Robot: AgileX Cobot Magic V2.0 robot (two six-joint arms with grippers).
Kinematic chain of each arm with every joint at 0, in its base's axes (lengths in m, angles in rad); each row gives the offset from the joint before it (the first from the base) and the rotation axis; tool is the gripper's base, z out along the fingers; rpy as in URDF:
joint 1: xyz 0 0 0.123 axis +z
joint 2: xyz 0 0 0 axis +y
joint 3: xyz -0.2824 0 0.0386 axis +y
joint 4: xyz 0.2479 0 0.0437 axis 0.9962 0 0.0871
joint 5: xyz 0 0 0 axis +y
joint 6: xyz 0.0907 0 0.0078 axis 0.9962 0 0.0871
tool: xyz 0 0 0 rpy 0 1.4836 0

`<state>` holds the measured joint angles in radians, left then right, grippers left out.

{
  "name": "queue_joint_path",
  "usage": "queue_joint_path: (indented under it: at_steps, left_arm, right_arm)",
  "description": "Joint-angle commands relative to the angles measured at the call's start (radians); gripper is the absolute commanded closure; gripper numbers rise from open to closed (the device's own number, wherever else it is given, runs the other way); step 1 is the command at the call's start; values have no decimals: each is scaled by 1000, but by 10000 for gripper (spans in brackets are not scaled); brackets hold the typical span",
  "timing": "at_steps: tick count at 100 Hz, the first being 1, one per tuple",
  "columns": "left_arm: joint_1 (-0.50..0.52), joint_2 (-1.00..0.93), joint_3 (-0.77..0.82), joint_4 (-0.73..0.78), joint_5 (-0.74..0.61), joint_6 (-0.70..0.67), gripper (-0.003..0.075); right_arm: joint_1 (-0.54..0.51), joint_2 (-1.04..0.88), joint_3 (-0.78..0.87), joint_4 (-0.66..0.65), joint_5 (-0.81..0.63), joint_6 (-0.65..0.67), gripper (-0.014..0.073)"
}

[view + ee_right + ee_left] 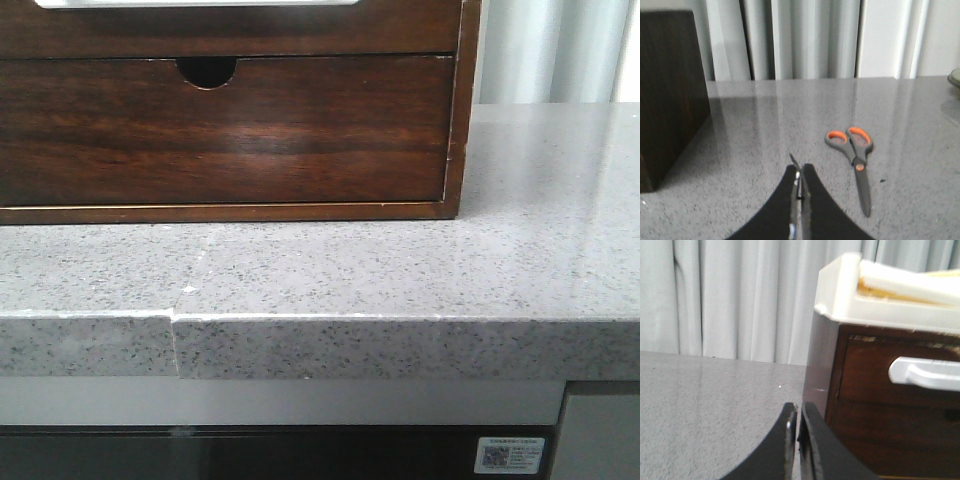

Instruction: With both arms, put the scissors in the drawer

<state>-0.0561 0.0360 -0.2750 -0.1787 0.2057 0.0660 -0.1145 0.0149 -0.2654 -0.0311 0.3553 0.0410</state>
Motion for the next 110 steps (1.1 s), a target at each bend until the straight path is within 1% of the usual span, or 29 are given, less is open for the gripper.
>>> queue_joint_path:
  at_steps: [1,12,20,31,41,55,110]
  left_arm:
    - [2,76,-136,-14,28,-11,741]
    - [2,172,-263,-14,134,-7,741]
    - [2,238,-338,-12,202,-5,741]
    - [2,320,-415,-3,236,-5,741]
    - [2,360,-439,28,232,-5,741]
    - [2,374,-439,30,229,-5,741]
    - [3,374,-439,35,219,-5,740]
  right_arm:
    - [-8,81,-137,2,35,-6,662]
    - [-8,189,-264,-4,139,-21,662]
    - [-8,267,-341,-4,221,-70,662]
    - [-8,369,-426,-4,289,-89,662]
    - [-8,424,-453,-4,294,-89,662]
    - [-8,458,-453,-4,269,-89,662]
    - [-8,466,-453,-4,264,-89,662]
